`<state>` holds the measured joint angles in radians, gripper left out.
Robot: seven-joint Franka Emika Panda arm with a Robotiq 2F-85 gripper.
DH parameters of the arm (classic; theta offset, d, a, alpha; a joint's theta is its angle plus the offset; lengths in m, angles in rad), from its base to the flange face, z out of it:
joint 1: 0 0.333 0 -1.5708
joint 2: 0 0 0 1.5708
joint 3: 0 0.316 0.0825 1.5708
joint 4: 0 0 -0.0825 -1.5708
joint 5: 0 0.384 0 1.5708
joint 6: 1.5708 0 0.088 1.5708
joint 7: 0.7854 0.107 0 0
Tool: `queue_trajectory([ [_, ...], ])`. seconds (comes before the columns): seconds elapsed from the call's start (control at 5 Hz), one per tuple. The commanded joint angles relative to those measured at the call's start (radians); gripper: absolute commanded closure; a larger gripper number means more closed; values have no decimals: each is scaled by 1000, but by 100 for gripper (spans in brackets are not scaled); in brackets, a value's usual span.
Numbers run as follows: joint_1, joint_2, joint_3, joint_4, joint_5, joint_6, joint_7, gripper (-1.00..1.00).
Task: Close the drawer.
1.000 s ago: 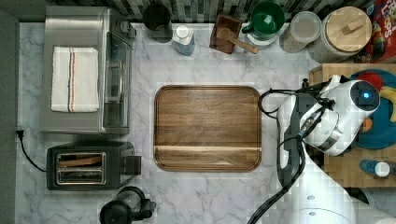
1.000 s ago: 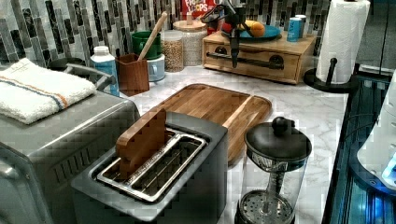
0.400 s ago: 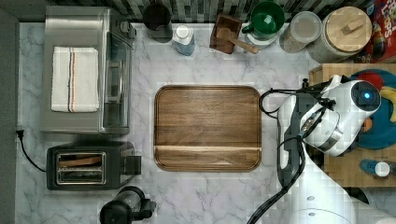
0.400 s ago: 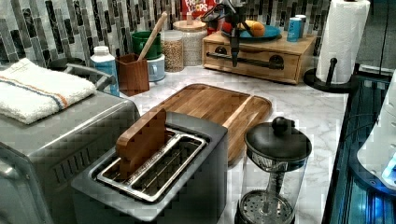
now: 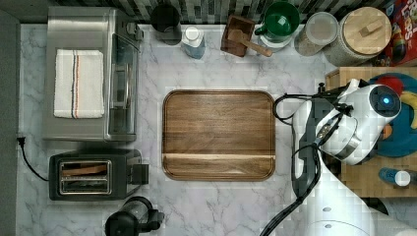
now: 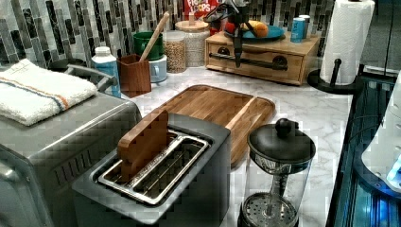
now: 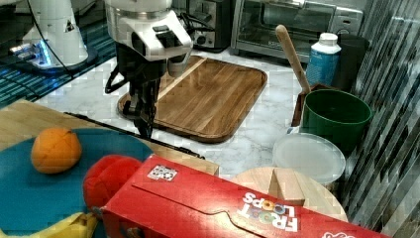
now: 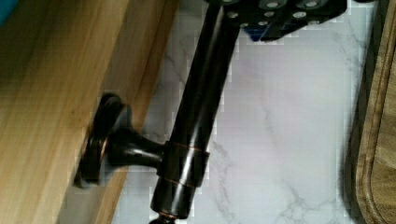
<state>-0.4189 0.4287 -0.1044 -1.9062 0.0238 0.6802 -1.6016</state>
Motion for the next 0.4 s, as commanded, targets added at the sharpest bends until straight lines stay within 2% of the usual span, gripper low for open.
queue_trajectory([
  [0.2, -77, -62, -98, 71, -28, 46, 32, 100],
  [0.4, -67, -61, -109, 71, -23, 46, 27, 100],
])
